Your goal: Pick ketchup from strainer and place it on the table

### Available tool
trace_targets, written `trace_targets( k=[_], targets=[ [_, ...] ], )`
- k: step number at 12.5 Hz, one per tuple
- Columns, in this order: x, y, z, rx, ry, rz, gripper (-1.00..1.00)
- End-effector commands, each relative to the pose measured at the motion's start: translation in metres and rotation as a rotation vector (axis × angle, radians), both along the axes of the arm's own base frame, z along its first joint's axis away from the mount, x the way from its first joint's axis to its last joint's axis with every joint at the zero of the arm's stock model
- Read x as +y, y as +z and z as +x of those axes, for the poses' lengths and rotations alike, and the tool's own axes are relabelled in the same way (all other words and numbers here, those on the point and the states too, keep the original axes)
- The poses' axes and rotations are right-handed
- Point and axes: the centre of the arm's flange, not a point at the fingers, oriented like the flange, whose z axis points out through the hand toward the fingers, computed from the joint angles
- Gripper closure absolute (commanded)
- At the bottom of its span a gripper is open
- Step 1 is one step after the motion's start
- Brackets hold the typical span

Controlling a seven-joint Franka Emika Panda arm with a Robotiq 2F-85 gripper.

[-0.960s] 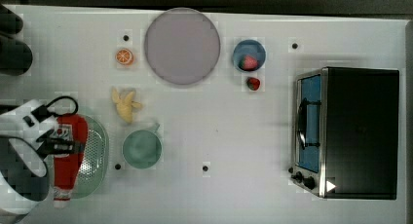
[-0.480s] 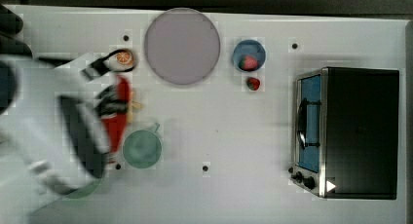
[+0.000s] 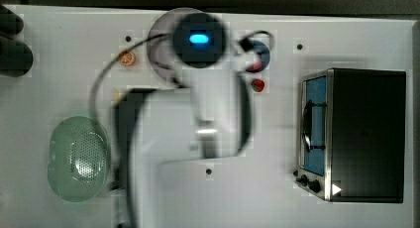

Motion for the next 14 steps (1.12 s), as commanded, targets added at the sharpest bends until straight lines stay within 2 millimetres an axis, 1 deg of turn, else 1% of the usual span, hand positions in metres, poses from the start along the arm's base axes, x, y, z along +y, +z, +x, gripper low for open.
trace_targets(
  k=[1,3,5,8,11,14],
  targets=[
    [-0.034,-0.018,-0.009,0.021,0.035,0.003,-0.13],
    [-0.053,-0.045,-0.017,0.008,0.002,0.003,-0.13],
    [-0.06,-0.081,-0.029,-0.017,-0.009,0.008,-0.13],
    [-0.054,-0.136,-0.047,-0.039,-0.005,0.03,-0.13],
    [-0.049,-0.18,-0.052,-0.045,-0.018,0.07,-0.13],
    [-0.047,-0.223,-0.055,-0.004,-0.027,0.116,-0.13]
  ],
)
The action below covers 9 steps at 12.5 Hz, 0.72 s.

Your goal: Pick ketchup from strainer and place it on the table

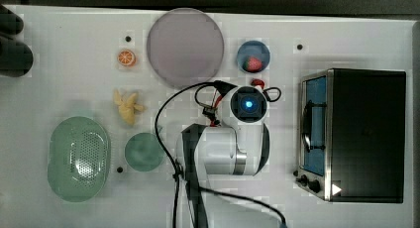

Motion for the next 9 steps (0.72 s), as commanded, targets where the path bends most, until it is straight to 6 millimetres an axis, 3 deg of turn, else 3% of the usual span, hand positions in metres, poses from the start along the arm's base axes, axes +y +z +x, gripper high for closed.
trace_targets(
  k=[1,3,6,7,9],
  targets=[
    [0.001,-0.016,0.003,-0.004,0.018,0.023,-0.13],
    [-0.002,-0.032,-0.002,0.027,0.009,0.034,-0.19],
    [-0.004,-0.035,-0.002,0.033,0.005,0.036,-0.8],
    [-0.005,-0.028,0.0,0.023,0.005,0.03,-0.99],
    [-0.006,0.006,0.016,-0.037,0.01,0.005,-1.0]
  ],
)
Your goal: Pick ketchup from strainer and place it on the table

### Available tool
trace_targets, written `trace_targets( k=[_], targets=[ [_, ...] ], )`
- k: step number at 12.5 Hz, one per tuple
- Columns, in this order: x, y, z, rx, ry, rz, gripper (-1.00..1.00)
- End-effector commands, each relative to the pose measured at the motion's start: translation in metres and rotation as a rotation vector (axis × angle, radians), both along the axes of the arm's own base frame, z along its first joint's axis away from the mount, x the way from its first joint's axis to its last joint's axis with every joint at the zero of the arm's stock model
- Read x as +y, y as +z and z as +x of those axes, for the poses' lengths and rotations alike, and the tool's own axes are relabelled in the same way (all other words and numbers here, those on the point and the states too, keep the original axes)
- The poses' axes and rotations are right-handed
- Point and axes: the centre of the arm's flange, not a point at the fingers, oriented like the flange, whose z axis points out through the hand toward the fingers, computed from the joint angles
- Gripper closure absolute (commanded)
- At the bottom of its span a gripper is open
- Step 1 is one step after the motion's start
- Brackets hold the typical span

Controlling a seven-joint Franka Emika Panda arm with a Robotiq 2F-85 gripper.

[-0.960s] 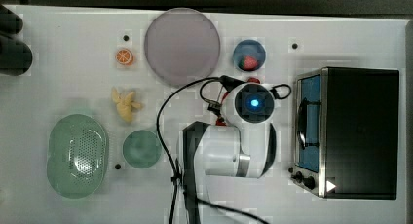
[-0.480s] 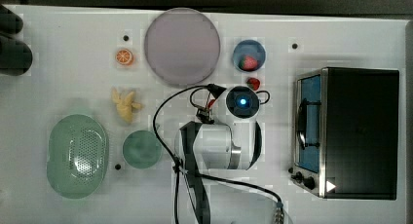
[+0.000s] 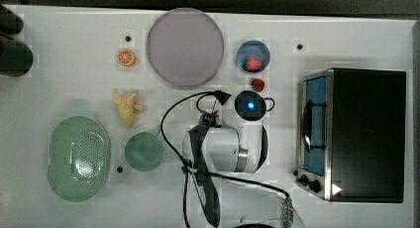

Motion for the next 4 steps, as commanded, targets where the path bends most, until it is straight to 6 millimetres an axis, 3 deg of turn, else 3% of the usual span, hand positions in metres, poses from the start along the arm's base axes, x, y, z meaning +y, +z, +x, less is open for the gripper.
trace_targets(
  k=[1,4],
  targets=[
    [-0.001,0.086,0.041,-0.177,0.027,-0.057,-1.0],
    [-0.001,0.178,0.067,-0.26,0.009,-0.117,-1.0]
  ],
)
